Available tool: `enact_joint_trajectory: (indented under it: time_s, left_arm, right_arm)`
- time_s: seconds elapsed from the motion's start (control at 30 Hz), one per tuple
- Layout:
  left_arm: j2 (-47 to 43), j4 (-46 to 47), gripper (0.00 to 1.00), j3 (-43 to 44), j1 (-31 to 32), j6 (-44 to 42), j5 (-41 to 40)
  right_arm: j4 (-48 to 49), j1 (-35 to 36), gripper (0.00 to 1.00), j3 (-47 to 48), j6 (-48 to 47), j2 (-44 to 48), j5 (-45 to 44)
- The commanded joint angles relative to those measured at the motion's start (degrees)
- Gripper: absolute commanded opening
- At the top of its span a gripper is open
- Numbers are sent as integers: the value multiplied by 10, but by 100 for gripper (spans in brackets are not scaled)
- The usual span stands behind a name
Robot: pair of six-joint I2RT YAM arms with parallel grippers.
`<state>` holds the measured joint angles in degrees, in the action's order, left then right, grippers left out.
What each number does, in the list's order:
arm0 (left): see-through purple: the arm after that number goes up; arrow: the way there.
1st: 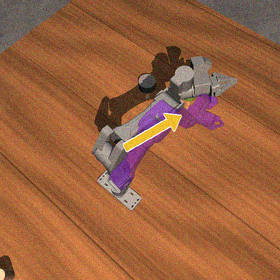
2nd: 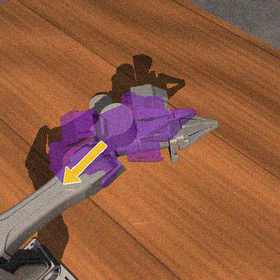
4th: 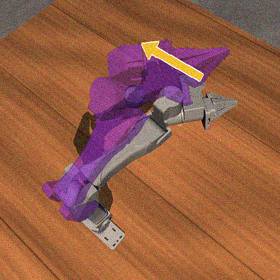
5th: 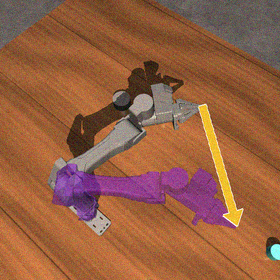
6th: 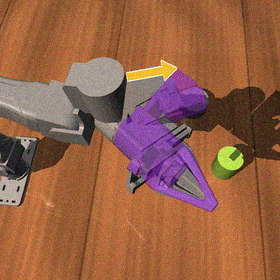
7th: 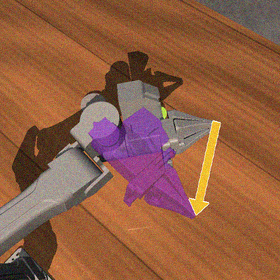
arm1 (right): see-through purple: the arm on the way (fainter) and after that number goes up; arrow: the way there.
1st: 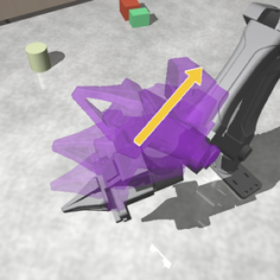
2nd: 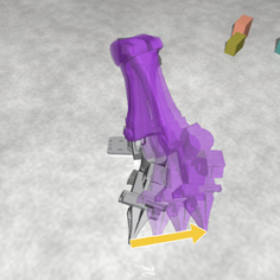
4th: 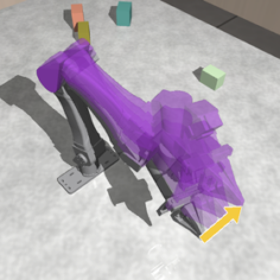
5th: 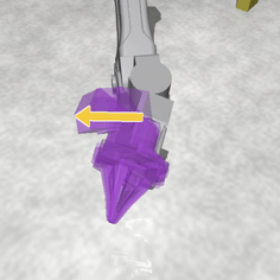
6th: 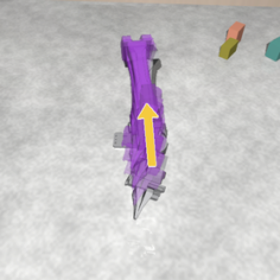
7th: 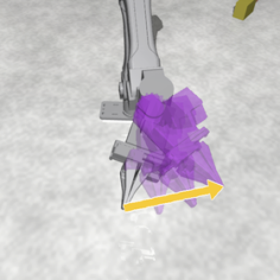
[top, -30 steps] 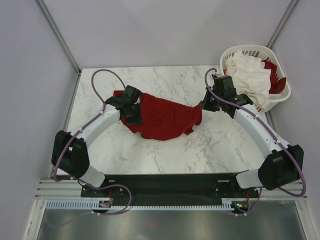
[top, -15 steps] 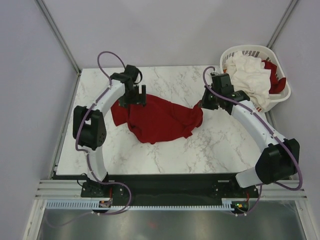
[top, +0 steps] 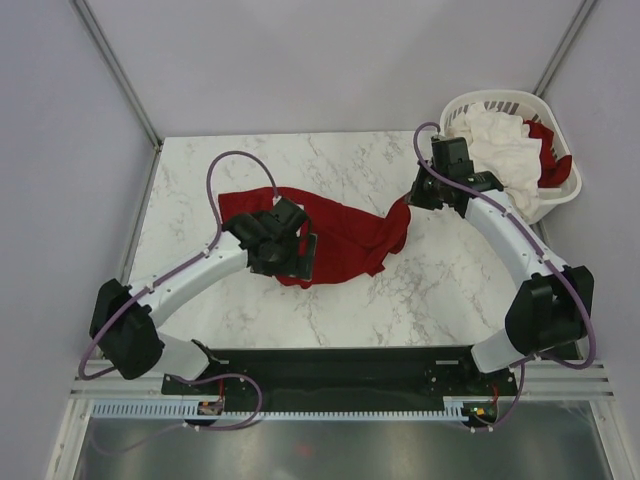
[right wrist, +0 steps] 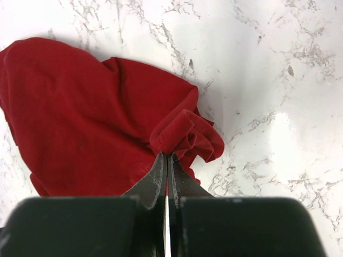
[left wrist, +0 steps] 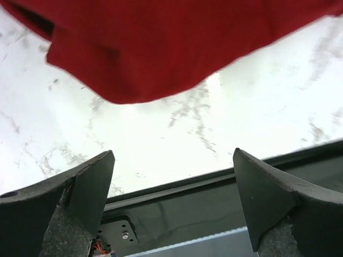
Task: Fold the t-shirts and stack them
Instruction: Flatten the tshirt out
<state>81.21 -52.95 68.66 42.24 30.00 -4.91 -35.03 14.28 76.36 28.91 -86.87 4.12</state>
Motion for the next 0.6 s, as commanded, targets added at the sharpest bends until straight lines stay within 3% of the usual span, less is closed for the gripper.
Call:
enact_joint_trajectory:
  time_s: [0.0, 0.4, 0.5, 0.57]
  left_arm:
    - [13, 36, 100, -55, -9, 59, -52]
    - [141, 142, 99, -73, -25, 62, -107]
    - [156, 160, 91, -71, -40, 53, -113]
    - [163, 174, 69, -71, -50, 47, -122]
  right_arm:
    - [11, -5, 0, 19, -2, -6, 1]
    - [12, -5, 0, 1, -11, 11, 3]
    - [13, -4, 0, -2, -13, 12, 4]
    - [14, -5, 0, -3, -14, 12, 5]
